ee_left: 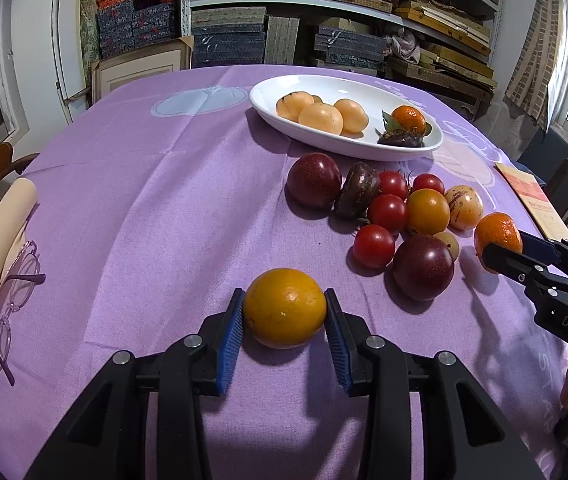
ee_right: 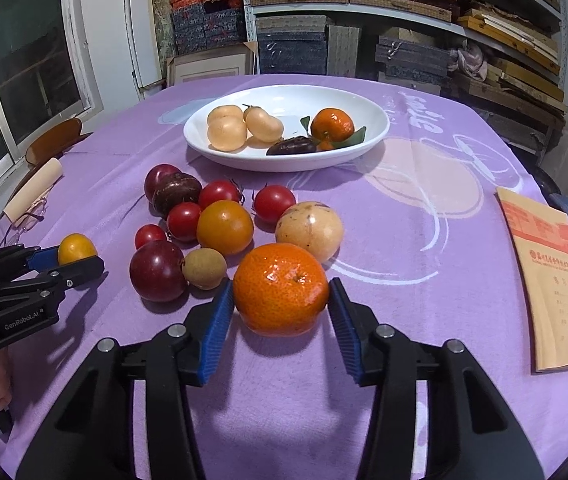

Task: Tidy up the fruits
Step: 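Carry both fruits into the white plate and open both tools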

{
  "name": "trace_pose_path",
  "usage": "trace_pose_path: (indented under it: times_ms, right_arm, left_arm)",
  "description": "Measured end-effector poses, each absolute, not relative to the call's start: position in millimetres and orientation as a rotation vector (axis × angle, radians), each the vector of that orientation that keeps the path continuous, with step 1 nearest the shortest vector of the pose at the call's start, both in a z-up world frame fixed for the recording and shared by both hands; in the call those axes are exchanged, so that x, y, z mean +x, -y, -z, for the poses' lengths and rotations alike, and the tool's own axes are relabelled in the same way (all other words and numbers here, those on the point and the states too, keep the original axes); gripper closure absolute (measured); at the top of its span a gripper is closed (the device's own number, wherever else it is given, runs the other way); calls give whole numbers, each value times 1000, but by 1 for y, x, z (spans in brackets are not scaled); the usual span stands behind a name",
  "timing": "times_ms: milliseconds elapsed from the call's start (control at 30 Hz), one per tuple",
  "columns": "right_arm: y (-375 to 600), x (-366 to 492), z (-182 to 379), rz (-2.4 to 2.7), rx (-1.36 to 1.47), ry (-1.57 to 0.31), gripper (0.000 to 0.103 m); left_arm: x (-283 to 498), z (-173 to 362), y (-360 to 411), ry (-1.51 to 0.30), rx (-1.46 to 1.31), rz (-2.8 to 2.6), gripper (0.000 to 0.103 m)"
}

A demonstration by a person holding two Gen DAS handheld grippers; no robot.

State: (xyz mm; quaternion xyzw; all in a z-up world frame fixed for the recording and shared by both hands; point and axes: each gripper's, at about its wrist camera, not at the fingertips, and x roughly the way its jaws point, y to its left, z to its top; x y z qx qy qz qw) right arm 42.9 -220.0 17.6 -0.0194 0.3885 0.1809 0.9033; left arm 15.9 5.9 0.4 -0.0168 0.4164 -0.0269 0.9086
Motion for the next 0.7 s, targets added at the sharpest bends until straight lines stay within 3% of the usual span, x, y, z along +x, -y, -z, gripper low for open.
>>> trace_pose_path:
  times_ms: [367, 700]
  right_arm:
    - [242, 57, -54, -362, 39, -764, 56]
    - [237, 127, -107, -341, 44, -716, 56]
  left_arm:
    - [55, -41, -1, -783, 73, 35, 64]
    - [123, -71, 32, -733, 84, 88, 64]
